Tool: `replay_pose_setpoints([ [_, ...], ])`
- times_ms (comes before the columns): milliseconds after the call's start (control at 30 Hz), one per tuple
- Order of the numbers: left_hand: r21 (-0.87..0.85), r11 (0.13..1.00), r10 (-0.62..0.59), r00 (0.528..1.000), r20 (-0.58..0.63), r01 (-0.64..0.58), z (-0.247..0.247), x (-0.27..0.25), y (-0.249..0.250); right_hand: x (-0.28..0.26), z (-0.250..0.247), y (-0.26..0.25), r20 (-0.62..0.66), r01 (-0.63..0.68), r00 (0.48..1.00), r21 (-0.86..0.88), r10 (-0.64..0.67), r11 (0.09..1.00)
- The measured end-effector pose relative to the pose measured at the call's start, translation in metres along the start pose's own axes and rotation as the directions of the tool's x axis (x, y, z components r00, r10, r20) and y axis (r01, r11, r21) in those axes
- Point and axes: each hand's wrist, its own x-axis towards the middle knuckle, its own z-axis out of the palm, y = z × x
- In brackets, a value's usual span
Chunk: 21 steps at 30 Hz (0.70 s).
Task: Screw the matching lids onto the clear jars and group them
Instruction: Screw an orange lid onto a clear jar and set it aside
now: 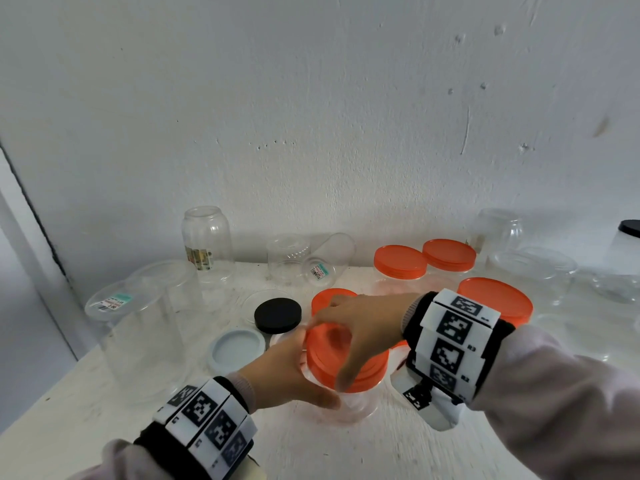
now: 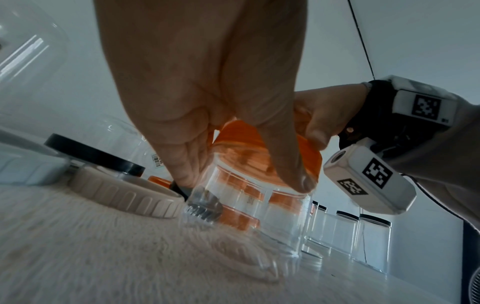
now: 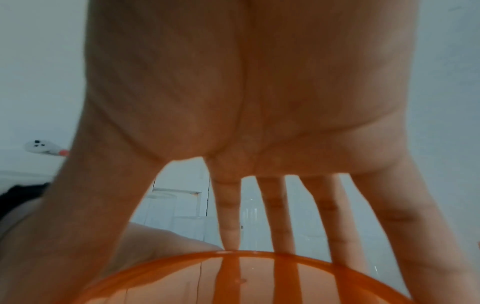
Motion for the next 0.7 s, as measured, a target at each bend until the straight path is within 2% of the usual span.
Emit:
replay_pose_setpoints([
  [167,0.009,1.0,-0.023,1.0,0.015,0.023,-0.001,0.0,0.001,0.005,0.005,-0.001,-0.05,-0.079,0.996,-0.044,0.077,0.996],
  [300,-0.028,0.999,-0.018,1.0,0.01,0.018,0.0,0.0,0.002,0.001,-0.001,0.003,0.042,-0.01,0.999,-0.013,0.011,1.0],
  [367,-0.024,1.0,-0.009,1.0,0.017,0.009,0.0,-0.001,0.002,-0.001,-0.002,0.004,0.043,0.014,0.999,0.003,-0.015,1.0],
  [600,0.028,0.999,-0.027,0.999,0.018,0.026,0.0,0.0,0.003,0.007,0.013,0.002,-0.059,-0.105,0.993,-0.032,0.103,0.994],
  [700,0.026,0.999,-0.023,1.0,0.007,0.023,0.0,0.0,0.003,0.004,0.012,0.002,-0.017,-0.076,0.997,-0.041,0.075,0.996],
])
